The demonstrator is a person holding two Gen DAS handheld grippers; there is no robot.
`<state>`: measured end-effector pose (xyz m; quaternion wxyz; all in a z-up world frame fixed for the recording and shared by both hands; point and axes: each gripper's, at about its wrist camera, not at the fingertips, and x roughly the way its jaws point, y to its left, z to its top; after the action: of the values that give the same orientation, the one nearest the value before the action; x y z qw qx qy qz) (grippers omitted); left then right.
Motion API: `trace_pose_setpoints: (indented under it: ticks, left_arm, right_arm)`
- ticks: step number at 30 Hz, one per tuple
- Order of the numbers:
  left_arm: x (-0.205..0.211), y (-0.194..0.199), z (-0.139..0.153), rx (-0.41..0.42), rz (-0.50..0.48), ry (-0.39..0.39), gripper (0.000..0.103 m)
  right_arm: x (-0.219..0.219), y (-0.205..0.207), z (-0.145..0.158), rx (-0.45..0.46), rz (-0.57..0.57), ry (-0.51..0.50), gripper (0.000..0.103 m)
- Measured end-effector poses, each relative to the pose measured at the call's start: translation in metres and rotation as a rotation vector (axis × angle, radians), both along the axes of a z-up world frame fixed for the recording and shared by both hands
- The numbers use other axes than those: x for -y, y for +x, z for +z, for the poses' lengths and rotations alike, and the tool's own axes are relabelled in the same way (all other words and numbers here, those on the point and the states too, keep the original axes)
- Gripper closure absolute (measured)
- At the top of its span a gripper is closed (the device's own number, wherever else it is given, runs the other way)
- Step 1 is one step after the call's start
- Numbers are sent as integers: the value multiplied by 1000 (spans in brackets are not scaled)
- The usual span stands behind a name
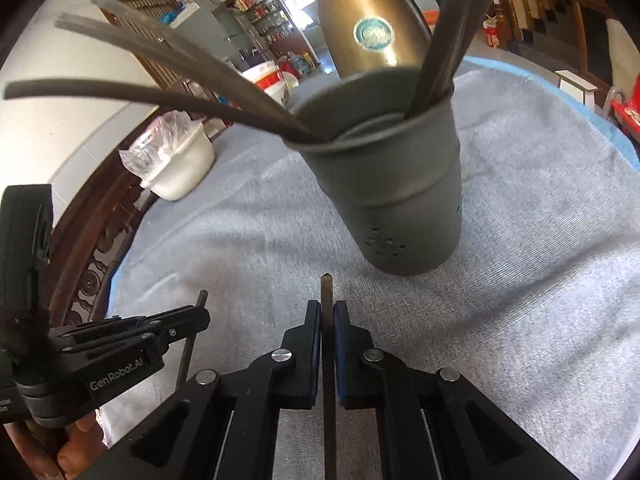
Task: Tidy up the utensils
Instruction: 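Lift both held chopsticks and carry them over the grey holder cup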
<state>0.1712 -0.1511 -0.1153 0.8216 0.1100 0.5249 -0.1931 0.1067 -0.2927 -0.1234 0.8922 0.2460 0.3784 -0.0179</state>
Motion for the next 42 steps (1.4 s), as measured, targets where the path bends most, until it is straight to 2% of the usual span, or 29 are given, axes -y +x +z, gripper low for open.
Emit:
trace_pose_setpoints:
  ticks: [22,37,42]
  left_arm:
    - [-25,-47,99,170,-24,-125,98]
    - [-38,-77,150,258,-35,-209,98]
    - [-43,-84,167,290,-35,-262,98]
  right_arm:
    - [-16,-54,81,196,20,-36,96]
    - [-21,-92,132,324,0,-93,96]
    - [-15,-105,147,359,-25,-118,96]
